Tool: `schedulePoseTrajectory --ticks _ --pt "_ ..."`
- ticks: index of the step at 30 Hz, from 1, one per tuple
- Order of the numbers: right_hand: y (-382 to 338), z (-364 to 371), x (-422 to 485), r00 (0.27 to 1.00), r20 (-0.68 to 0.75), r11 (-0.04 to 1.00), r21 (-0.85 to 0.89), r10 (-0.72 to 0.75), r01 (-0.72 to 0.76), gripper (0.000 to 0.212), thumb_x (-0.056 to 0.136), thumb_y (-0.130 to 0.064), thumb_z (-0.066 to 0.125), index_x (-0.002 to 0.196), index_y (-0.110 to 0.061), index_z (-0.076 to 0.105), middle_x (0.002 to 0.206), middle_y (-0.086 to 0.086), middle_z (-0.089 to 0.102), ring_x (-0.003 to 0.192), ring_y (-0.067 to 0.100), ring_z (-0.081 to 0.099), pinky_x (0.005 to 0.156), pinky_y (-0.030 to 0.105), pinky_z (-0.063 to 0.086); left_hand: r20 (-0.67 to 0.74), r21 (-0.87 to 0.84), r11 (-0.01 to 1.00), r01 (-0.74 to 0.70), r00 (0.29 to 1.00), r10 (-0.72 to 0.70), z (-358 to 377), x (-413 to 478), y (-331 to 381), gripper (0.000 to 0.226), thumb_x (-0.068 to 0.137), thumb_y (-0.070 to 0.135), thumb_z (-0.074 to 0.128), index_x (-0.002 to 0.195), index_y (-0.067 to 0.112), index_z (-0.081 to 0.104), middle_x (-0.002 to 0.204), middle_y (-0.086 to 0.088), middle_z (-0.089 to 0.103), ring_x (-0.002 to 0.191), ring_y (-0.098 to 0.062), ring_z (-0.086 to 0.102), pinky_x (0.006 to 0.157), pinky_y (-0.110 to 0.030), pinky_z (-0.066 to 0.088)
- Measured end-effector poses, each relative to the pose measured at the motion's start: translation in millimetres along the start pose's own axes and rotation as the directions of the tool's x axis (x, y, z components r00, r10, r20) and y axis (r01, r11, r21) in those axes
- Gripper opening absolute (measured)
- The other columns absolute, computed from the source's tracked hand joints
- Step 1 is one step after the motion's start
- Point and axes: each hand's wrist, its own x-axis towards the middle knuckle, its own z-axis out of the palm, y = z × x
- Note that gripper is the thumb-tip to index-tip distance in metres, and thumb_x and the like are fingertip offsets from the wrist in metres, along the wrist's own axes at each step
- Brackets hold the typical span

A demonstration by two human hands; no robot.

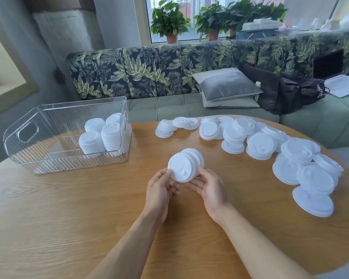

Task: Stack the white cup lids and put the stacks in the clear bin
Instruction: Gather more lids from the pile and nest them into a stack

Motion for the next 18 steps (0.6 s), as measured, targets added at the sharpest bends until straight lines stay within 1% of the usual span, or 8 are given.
schedulePoseTrajectory --ticks 5,8,10,14,16,18 --pt "1 3 -4 0.998 0.052 0.997 -0.078 -0.025 0.029 0.034 0.108 -0.022 0.045 0.118 -0.001 0.071 0.109 0.019 0.078 0.105 0.032 0.076 0.085 0.033 0.062 -0.001 -0.029 0.999 -0.014 1.000 0.014 0 1 -2 0.014 0.106 0.015 0.055 0.105 0.006 0.066 0.072 -0.010 0.067 0.060 -0.015 0.063 0.056 -0.026 0.054" --pt "-1 6 -7 0.996 0.081 0.991 -0.128 -0.035 0.045 0.036 0.109 -0.023 0.044 0.118 -0.006 0.074 0.107 0.017 0.079 0.103 0.029 0.076 0.084 0.029 0.062 -0.008 -0.039 0.999 -0.026 1.000 0.026 0 2 -4 0.018 0.108 0.017 0.053 0.104 0.006 0.067 0.075 -0.012 0.071 0.062 -0.017 0.068 0.059 -0.027 0.058" --pt "-1 8 -9 0.996 0.080 0.985 -0.163 -0.037 0.050 0.036 0.110 -0.021 0.042 0.118 -0.005 0.073 0.106 0.016 0.079 0.103 0.027 0.076 0.082 0.027 0.061 -0.002 -0.041 0.999 -0.030 1.000 0.030 1 2 -6 0.019 0.109 0.020 0.052 0.106 0.006 0.066 0.079 -0.015 0.074 0.065 -0.019 0.070 0.061 -0.028 0.059" --pt "1 11 -11 0.995 0.078 0.972 -0.226 -0.056 0.073 0.038 0.111 -0.017 0.040 0.115 -0.002 0.074 0.106 0.017 0.079 0.101 0.027 0.075 0.084 0.030 0.061 0.006 -0.015 0.999 -0.033 0.999 0.033 -1 4 -8 0.024 0.110 0.024 0.050 0.114 0.004 0.063 0.082 -0.018 0.075 0.067 -0.020 0.072 0.062 -0.028 0.060" --pt "0 12 -12 0.994 0.085 0.968 -0.235 -0.065 0.084 0.038 0.112 -0.023 0.041 0.114 -0.008 0.075 0.105 0.013 0.080 0.101 0.024 0.076 0.083 0.028 0.061 0.007 0.004 0.999 -0.041 0.999 0.041 -1 4 -9 0.026 0.110 0.025 0.049 0.117 0.003 0.063 0.082 -0.018 0.075 0.067 -0.020 0.072 0.062 -0.028 0.060" --pt "-1 14 -13 0.992 0.097 0.961 -0.259 -0.077 0.099 0.033 0.109 -0.032 0.049 0.111 -0.013 0.077 0.104 0.008 0.081 0.098 0.019 0.077 0.080 0.026 0.061 0.014 0.010 0.998 -0.057 0.998 0.057 -1 4 -10 0.026 0.111 0.025 0.049 0.121 0.004 0.061 0.083 -0.019 0.075 0.067 -0.020 0.072 0.063 -0.029 0.060"
